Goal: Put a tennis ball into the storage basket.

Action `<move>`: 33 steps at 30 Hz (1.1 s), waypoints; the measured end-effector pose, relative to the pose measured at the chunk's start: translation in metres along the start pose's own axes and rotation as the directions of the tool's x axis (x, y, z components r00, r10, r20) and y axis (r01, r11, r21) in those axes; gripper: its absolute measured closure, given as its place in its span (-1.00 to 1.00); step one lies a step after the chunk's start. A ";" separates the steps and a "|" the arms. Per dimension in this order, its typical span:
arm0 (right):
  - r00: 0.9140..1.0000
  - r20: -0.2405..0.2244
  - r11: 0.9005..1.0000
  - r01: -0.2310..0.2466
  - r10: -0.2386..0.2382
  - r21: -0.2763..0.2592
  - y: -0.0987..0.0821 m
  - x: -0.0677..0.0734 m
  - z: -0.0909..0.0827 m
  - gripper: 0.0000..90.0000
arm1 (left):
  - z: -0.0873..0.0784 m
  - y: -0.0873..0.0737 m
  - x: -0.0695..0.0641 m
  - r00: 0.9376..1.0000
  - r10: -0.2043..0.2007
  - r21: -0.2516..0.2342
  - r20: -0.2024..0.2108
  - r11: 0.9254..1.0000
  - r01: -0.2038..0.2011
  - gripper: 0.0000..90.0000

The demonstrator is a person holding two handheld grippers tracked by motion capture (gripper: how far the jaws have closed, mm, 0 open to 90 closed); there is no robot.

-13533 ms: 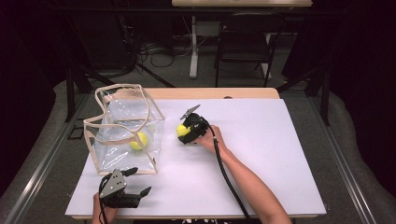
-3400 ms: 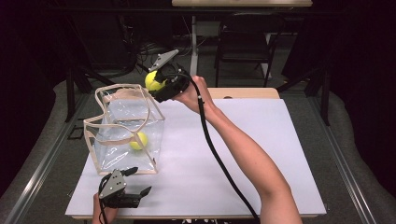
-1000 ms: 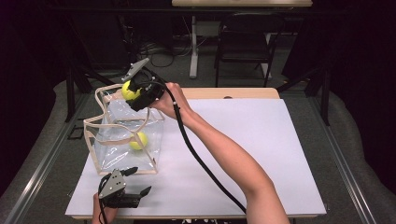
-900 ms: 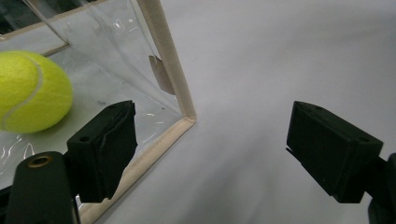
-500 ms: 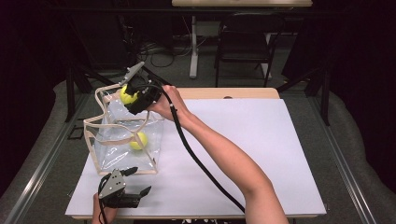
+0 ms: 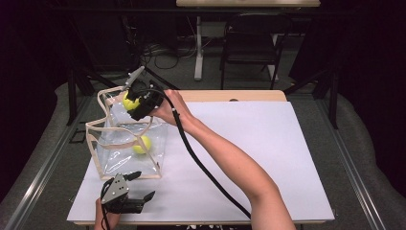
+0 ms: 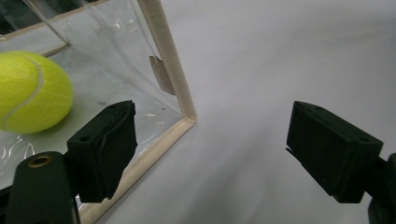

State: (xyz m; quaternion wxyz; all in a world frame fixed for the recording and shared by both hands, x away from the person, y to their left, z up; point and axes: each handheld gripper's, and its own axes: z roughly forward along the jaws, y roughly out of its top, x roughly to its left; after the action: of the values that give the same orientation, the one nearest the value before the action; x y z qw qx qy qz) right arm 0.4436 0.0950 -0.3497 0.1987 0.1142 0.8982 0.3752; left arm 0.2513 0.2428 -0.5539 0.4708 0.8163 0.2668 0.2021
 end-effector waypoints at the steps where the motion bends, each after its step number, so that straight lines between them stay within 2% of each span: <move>1: 1.000 0.000 1.000 0.000 0.000 0.001 0.000 0.000 0.001 -0.43 | 0.000 0.000 0.000 1.000 0.000 -0.002 0.001 1.000 0.000 -0.65; 28: 1.000 -0.005 0.999 0.001 -0.001 0.045 -0.004 0.003 0.011 -0.43 | 0.000 0.000 0.000 1.000 0.000 -0.002 0.001 1.000 0.000 -0.65; 33: 1.000 -0.023 0.998 -0.004 0.005 0.056 -0.005 0.003 0.013 -0.47 | 0.000 0.000 0.000 1.000 0.001 -0.001 0.001 1.000 -0.001 -0.65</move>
State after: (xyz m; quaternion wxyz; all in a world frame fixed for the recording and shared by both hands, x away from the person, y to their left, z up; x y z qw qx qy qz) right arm 0.4467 0.1014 -0.3624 0.1841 0.1175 0.9103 0.3517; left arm 0.2510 0.2431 -0.5538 0.4714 0.8161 0.2662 0.2020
